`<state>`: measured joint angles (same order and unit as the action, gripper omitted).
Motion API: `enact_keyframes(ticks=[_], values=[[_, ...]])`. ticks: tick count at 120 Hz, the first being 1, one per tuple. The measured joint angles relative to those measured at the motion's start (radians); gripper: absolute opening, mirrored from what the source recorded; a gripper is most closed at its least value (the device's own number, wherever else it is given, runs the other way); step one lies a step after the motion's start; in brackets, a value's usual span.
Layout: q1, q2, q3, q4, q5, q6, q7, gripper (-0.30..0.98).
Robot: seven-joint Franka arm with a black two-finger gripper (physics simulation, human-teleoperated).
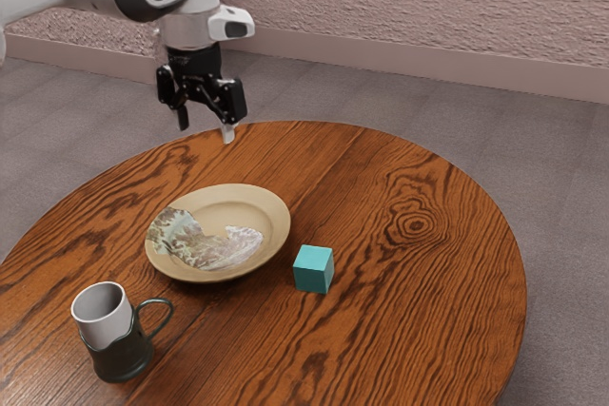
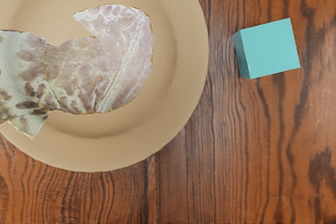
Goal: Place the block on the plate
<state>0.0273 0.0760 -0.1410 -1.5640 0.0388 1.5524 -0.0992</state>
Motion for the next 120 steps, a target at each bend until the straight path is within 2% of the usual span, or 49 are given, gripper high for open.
enact_keyframes(ticks=[15, 25, 47, 74, 99, 120], values=[[0.009, 0.004, -0.009, -0.001, 0.001, -0.002, 0.005, 0.69], [0.031, 0.029, -0.073, -0.001, 0.004, 0.012, -0.010, 0.69], [-0.030, 0.180, -0.135, -0.002, 0.005, 0.099, -0.087, 0.69], [-0.073, 0.239, -0.236, -0.009, 0.055, 0.173, -0.188, 0.69], [-0.059, 0.275, -0.233, -0.006, 0.072, 0.218, -0.242, 0.69], [-0.067, 0.297, -0.145, 0.000, 0.065, 0.255, -0.242, 0.69]])
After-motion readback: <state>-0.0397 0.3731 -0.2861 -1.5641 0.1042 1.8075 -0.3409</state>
